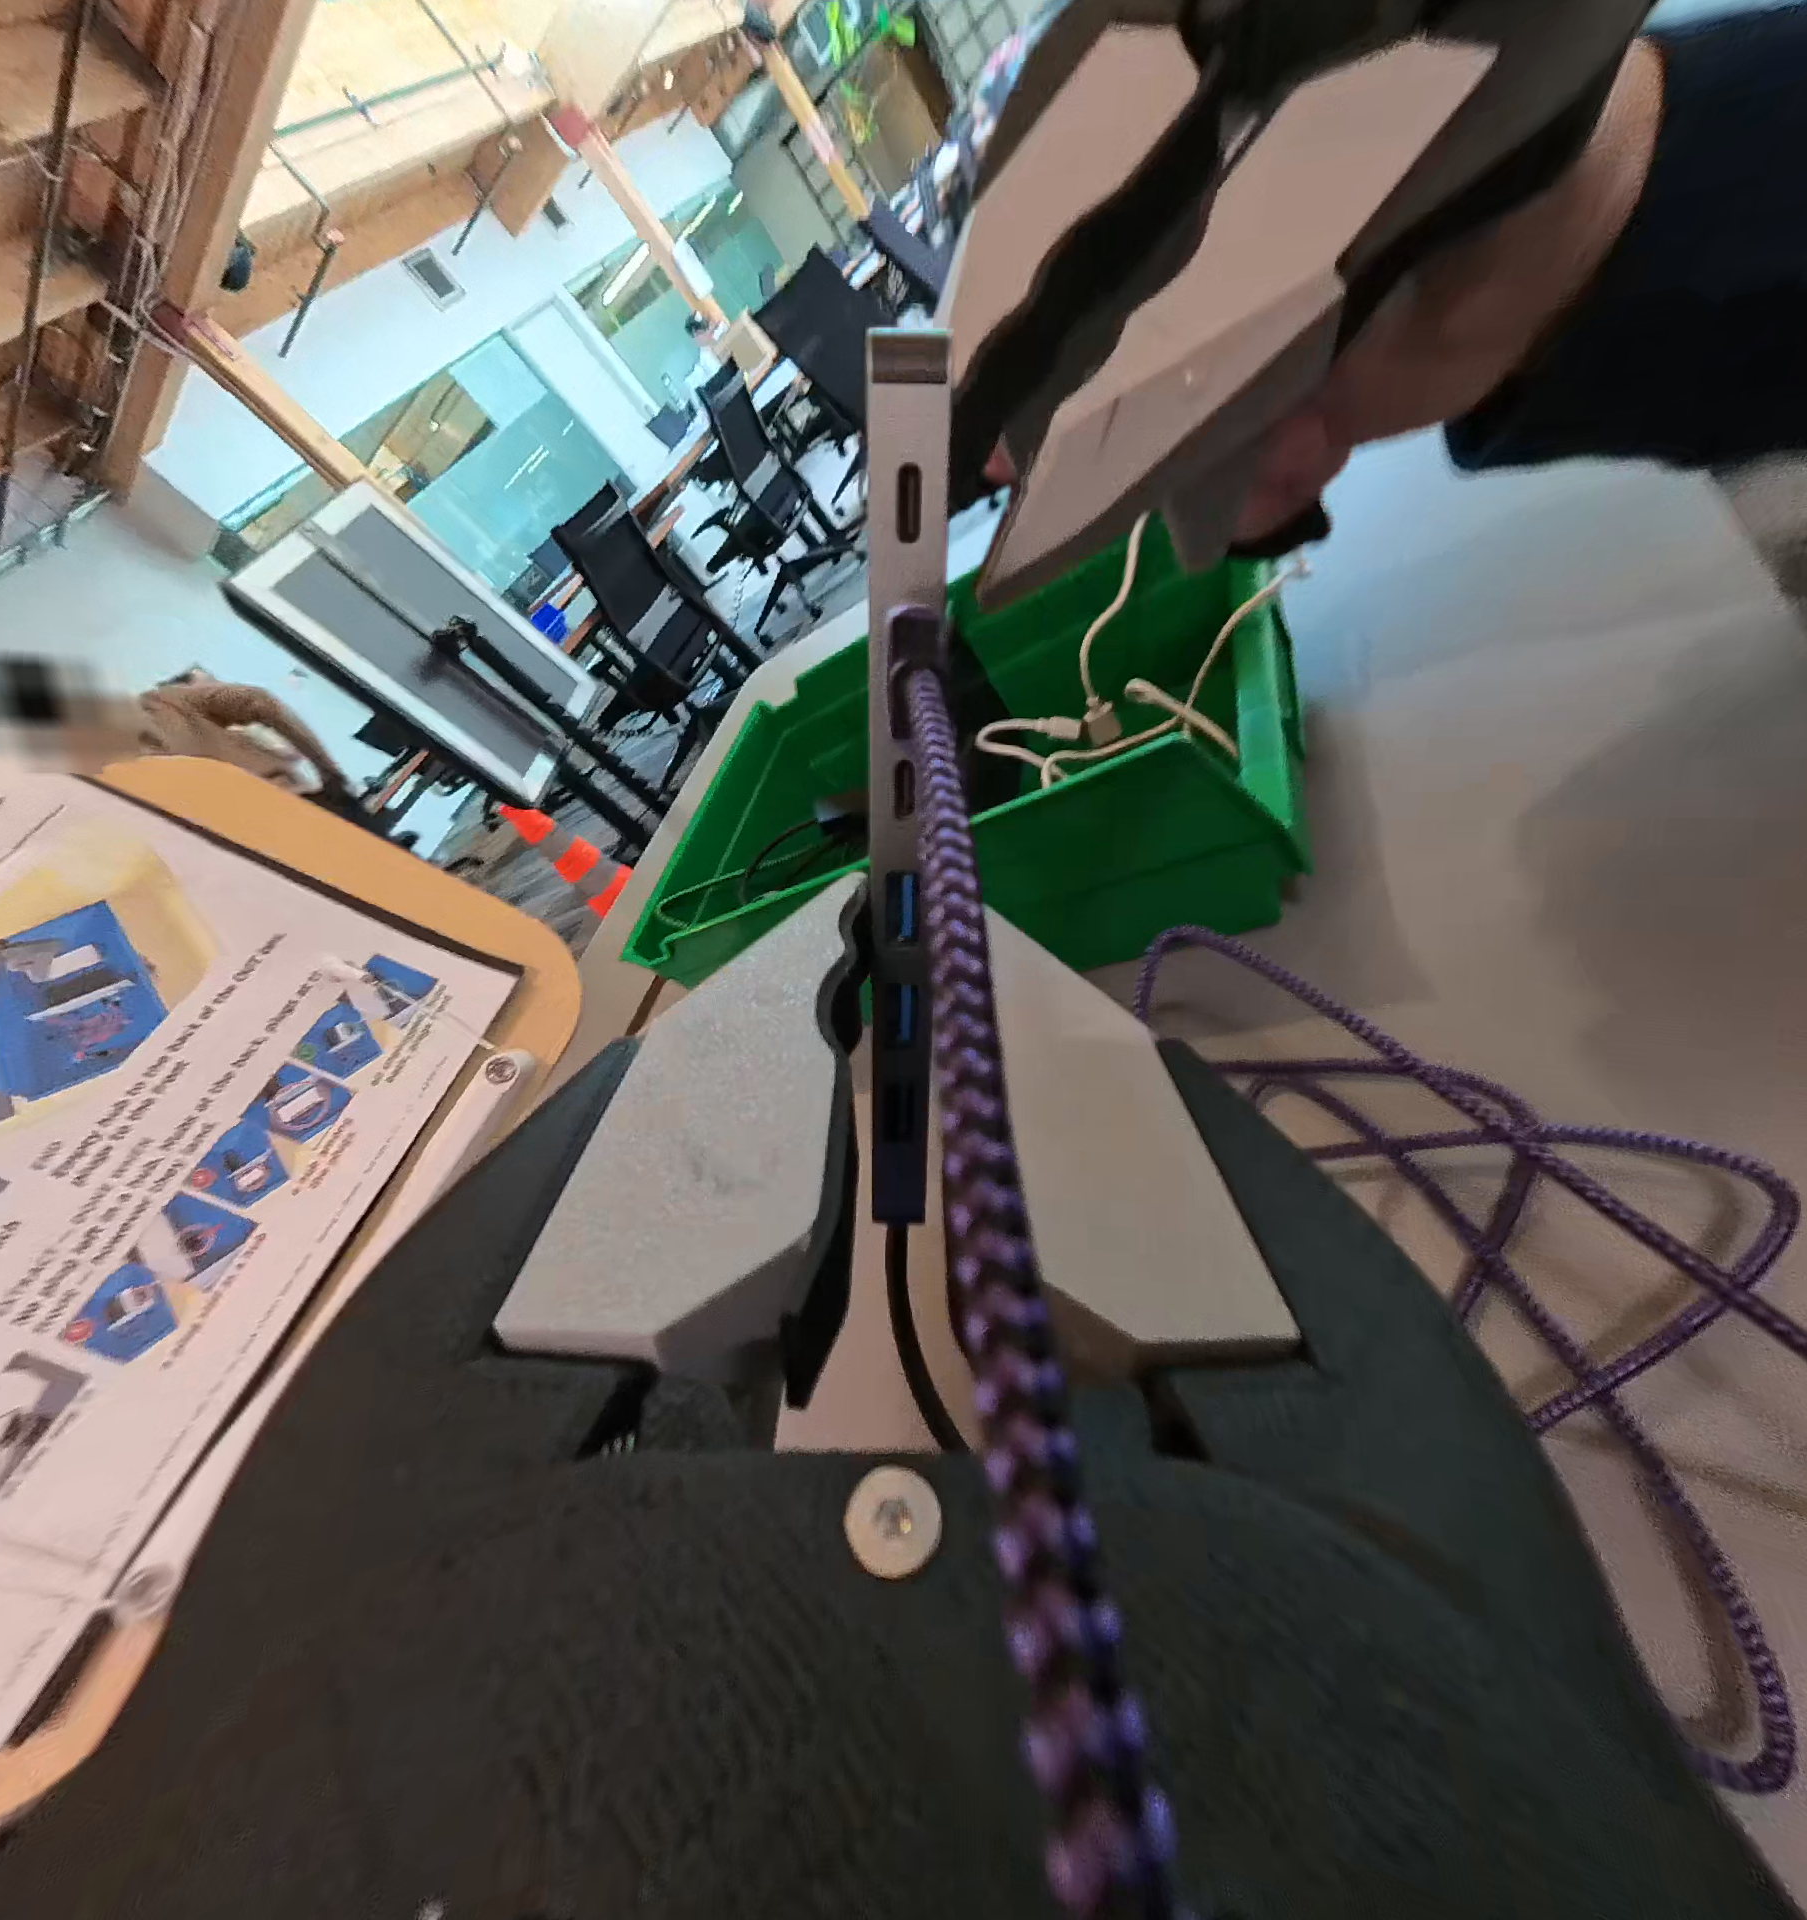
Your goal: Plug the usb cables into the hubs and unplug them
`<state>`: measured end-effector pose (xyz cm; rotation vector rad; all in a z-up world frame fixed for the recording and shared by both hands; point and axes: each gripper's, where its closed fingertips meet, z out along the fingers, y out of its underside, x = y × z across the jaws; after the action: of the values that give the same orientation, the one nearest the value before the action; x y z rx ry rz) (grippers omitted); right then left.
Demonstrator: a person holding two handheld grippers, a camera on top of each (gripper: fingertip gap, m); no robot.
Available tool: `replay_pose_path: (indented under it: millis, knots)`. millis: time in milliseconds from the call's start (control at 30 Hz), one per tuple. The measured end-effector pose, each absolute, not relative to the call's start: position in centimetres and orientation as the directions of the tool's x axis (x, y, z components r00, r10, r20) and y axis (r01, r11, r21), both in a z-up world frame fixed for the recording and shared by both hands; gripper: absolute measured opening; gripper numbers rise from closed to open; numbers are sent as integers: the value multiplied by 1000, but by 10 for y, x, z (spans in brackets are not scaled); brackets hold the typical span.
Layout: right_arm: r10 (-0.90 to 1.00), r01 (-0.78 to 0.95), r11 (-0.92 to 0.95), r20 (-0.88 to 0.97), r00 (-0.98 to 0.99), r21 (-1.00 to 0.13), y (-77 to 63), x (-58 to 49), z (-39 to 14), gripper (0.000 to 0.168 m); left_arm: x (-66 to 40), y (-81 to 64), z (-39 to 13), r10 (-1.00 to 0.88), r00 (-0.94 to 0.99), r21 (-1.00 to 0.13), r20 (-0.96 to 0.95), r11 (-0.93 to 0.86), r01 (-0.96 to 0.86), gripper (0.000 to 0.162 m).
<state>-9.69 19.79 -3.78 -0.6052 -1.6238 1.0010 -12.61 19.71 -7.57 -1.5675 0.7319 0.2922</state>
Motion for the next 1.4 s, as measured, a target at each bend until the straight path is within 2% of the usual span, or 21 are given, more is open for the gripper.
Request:
replay_pose_path:
  millis: [100, 267, 400, 567, 633, 700, 733, 800, 1000, 1067, 1133, 1200, 1267, 1333, 1400]
  knots:
    - [815, -154, 437, 463, -349, -886, 184, -101, -32, 22, -115, 196, -75, -334, 773, -830, -540, 56, -555, 7]
    - [741, -222, 406, 462, -487, -886, 162, -110, -25, 11, -114, 196, -70, -347, 807, -871, -479, 75, -485, 7]
    - [666, -151, 347, 356, -656, -926, 157, -116, -14, 10, -113, 191, -61, -324, 803, -865, -500, 144, -481, 10]
    - [636, -29, 324, 241, -733, -946, 159, -131, -9, 10, -120, 190, -58, -293, 816, -867, -498, 140, -479, 14]
    - [702, 15, 302, 212, -680, -953, 163, -149, -5, 12, -136, 197, -54, -245, 881, -914, -404, 86, -396, 14]
    - [816, 59, 288, 212, -538, -956, 179, -172, -2, 12, -171, 206, -51, -88, 957, -961, -277, 11, -278, 9]
    - [858, 77, 287, 220, -464, -955, 186, -179, -2, 5, -184, 207, -51, -33, 974, -974, -226, 3, -226, 7]
    - [899, 88, 318, 271, -343, -944, 194, -184, -6, 8, -196, 207, -53, -3, 987, -987, -162, -5, -162, 6]
    - [905, 49, 403, 390, -169, -914, 181, -182, -23, 17, -203, 206, -48, 77, 980, -983, -182, 6, -183, 6]
    - [914, 41, 388, 379, -148, -921, 176, -186, -26, 26, -200, 208, -49, 88, 975, -979, -205, 4, -206, 6]
    - [924, 24, 357, 349, -158, -934, 171, -190, -28, 24, -198, 210, -50, 97, 970, -975, -222, -2, -223, 6]
    - [937, 5, 344, 343, -61, -939, 184, -194, -24, 10, -200, 210, -51, 107, 969, -974, -224, -6, -225, 7]
    - [950, -28, 313, 312, 26, -949, 197, -194, -18, 13, -200, 210, -50, 94, 976, -981, -195, 3, -196, 6]
    - [961, -41, 272, 274, -36, -961, 189, -193, -19, 26, -201, 209, -50, 92, 980, -984, -174, 7, -175, 6]
    - [966, -34, 238, 240, -92, -971, 182, -193, -22, 29, -198, 209, -48, 80, 981, -984, -178, 17, -180, 6]
